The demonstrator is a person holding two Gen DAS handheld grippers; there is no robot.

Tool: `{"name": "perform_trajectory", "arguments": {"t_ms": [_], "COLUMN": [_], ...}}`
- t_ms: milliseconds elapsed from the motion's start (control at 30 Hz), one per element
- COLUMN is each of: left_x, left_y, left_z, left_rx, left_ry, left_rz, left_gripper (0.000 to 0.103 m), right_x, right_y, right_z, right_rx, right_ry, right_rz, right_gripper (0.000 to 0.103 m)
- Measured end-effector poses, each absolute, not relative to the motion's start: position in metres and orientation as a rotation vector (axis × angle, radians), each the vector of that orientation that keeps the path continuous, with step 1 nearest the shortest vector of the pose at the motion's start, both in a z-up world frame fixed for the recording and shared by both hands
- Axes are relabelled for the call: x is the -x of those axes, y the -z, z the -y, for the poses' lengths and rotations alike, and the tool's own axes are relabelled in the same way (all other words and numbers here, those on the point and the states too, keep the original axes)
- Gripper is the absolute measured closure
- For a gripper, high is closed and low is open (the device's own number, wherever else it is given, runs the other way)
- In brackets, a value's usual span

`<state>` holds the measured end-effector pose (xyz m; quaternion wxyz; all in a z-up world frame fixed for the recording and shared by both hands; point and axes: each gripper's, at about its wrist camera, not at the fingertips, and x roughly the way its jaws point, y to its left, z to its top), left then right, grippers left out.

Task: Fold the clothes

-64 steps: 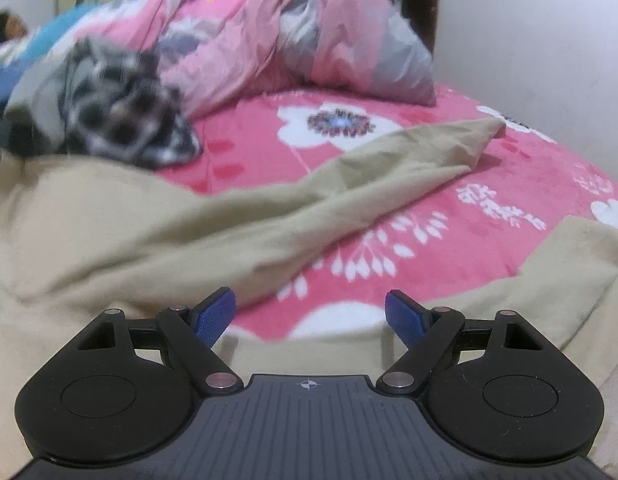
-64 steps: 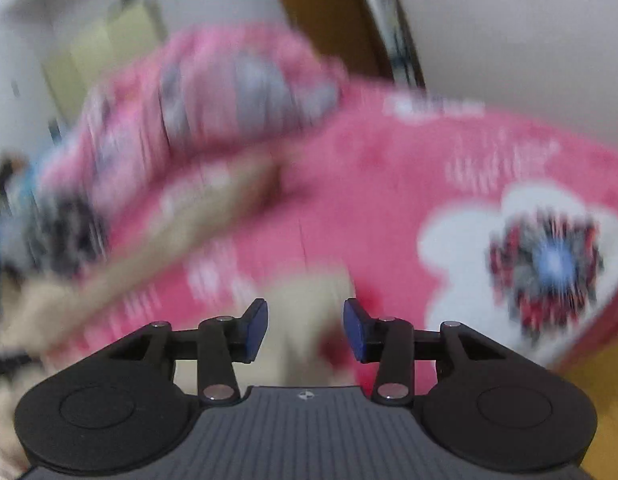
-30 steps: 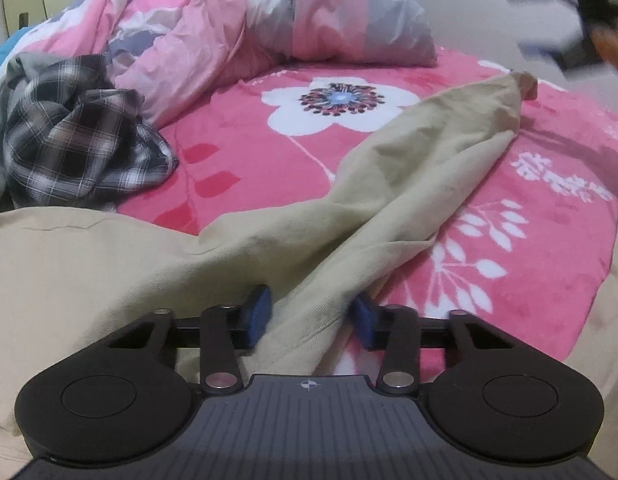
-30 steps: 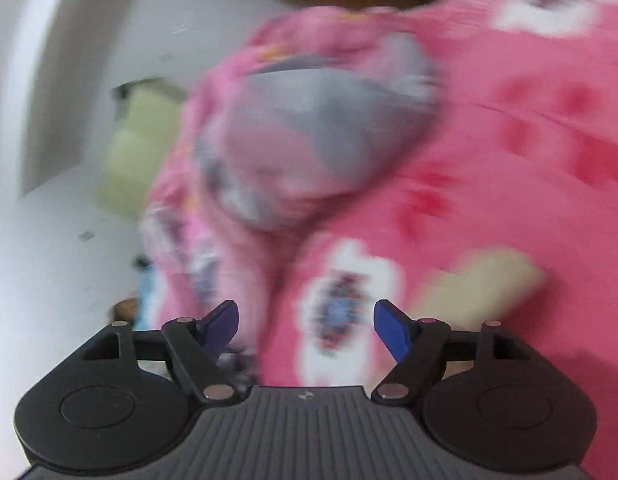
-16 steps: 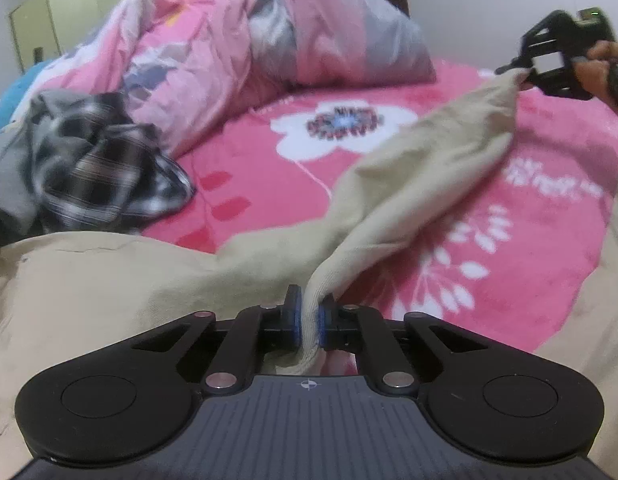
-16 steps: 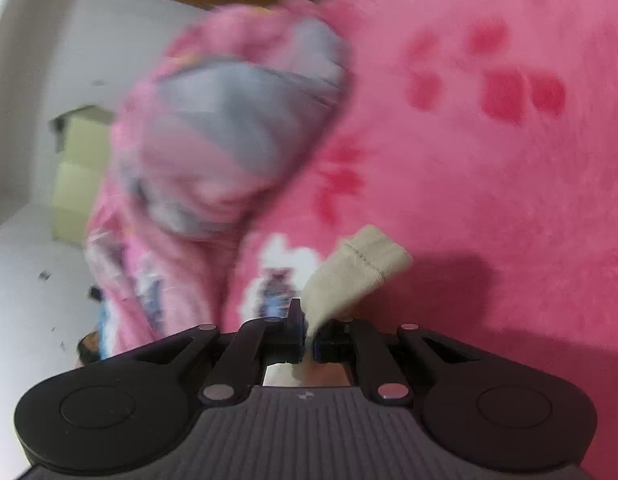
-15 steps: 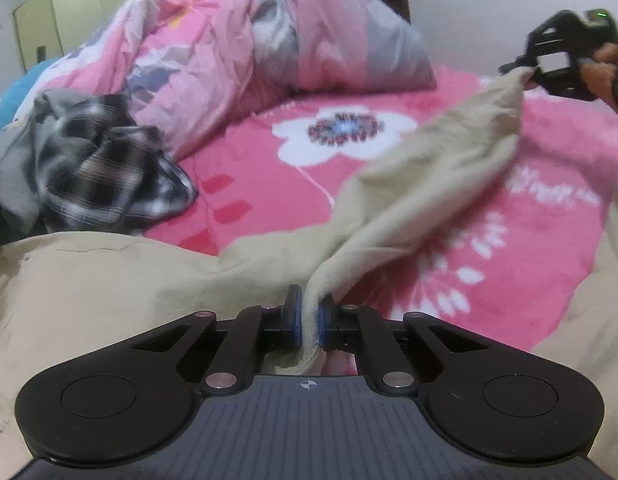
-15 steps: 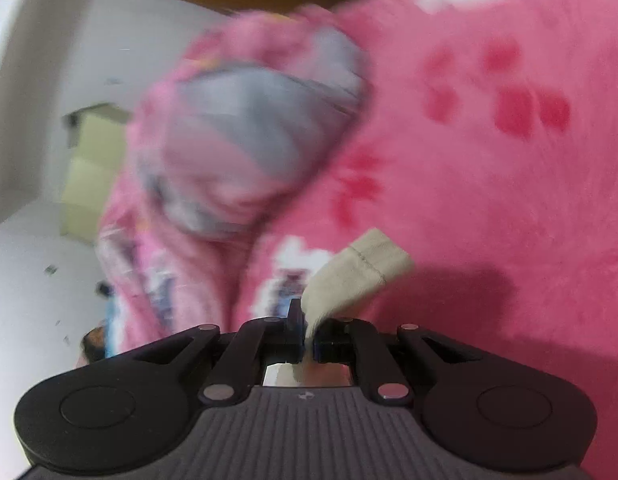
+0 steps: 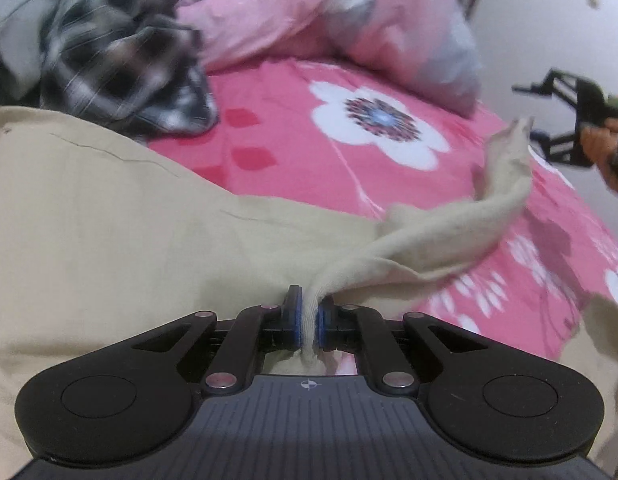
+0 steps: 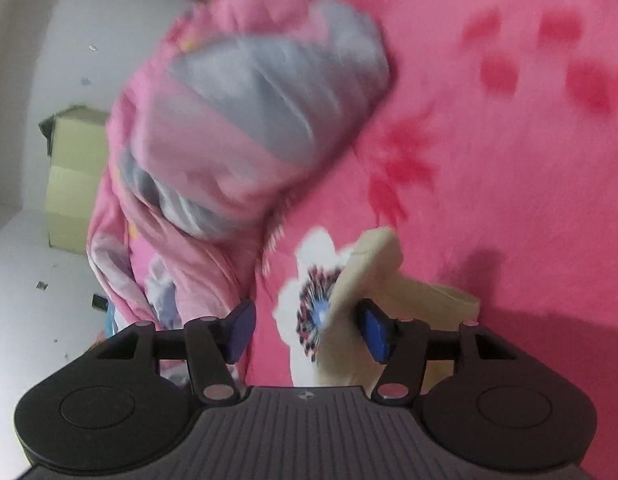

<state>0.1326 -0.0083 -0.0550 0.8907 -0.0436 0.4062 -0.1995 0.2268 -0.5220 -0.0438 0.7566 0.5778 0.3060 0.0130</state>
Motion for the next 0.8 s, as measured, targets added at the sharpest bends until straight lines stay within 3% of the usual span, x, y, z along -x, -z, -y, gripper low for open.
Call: {"name": "perform_trajectory", "arguments": {"t_ms": [233, 500, 700, 733, 800], "left_x": [-0.147, -0.153, -0.153, -0.153, -0.152], "left_y": [0.065, 0.071, 0.074, 0.075, 0.076], "left_z": [-0.001, -0.011, -0.011, -0.011, -0.011], "left_rx": [0.159, 0.209, 0.206, 0.205, 0.202], "left_ry": [0.37, 0.329, 0.311, 0.309, 0.304], "left_rz": [-0.862, -0.875, -0.879, -0.88, -0.879], "left_gripper": [0.097, 0.097, 0.095, 0.095, 0.095], "right_x": [-0.169, -0.155, -0.199, -0.204, -0.211], "right_y": [0.034, 0.079, 0.114, 0.116, 0.12], "right_z": [0.529, 0.536, 0.513, 0.51, 0.506], "right_rx": [-1.1, -1.049, -1.076, -1.081, -1.098], "right_ry": [-0.273, -0.062, -0.089, -0.093, -0.105], "right_rz": [-0.453, -0.708, -0.819, -0.806, -0.788], "right_gripper": [0.044, 0.046, 0.046, 0.049, 0.068]}}
